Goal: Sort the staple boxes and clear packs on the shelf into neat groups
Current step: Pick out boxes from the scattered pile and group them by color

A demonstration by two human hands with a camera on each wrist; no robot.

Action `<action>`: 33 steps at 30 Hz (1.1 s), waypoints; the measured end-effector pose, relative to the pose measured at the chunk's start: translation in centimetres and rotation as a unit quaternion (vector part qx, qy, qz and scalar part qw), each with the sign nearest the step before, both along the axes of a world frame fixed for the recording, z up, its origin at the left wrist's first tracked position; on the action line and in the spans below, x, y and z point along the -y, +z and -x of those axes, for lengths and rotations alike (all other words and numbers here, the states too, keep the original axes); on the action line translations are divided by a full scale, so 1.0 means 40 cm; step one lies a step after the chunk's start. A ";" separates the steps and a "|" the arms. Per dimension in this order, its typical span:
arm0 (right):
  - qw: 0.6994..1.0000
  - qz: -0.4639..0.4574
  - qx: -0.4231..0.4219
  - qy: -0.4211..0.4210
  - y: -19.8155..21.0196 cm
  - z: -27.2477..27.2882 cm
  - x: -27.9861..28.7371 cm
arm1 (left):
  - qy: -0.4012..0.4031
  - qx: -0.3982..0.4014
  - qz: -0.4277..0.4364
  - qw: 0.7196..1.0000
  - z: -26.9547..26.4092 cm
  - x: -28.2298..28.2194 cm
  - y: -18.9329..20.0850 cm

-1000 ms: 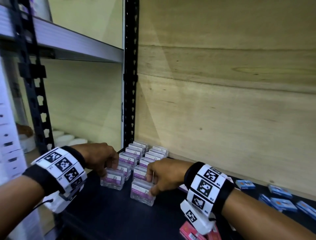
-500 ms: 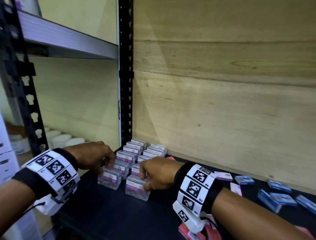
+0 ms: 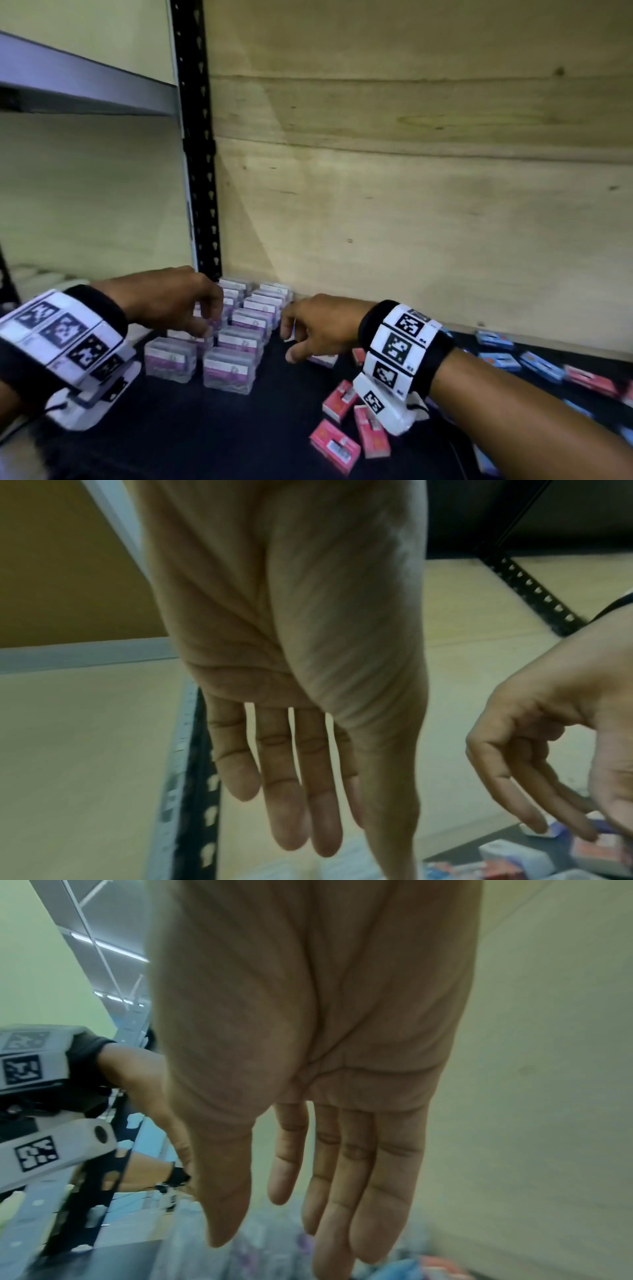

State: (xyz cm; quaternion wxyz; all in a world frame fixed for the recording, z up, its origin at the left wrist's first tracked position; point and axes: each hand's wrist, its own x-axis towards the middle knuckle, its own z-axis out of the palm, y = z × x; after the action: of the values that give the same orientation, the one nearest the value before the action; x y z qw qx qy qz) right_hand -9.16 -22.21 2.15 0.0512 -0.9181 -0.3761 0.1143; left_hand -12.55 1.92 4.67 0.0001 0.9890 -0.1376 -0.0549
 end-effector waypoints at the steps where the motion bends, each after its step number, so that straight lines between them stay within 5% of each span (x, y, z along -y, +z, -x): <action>1: 1.000 0.006 0.002 -0.014 0.005 -0.002 0.032 | -0.018 0.003 0.000 1.000 -0.006 0.031 0.001; 9: 0.982 0.043 -0.002 -0.186 0.028 0.036 0.371 | -0.161 -0.009 0.010 0.987 -0.083 0.323 -0.045; 16: 0.962 0.041 0.004 -0.270 0.036 0.078 0.577 | -0.168 -0.027 0.001 0.985 -0.091 0.468 -0.032; 33: 0.975 -0.005 0.012 -0.220 0.003 -0.081 0.483 | -0.027 -0.062 -0.054 0.996 -0.222 0.417 -0.021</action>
State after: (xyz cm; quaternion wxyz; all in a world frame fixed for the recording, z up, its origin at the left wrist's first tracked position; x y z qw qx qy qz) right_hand -5.93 -41.54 2.28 0.0751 -0.9794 -0.1657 0.0874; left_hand -3.67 -14.77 3.85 -0.0463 0.9781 -0.1608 -0.1237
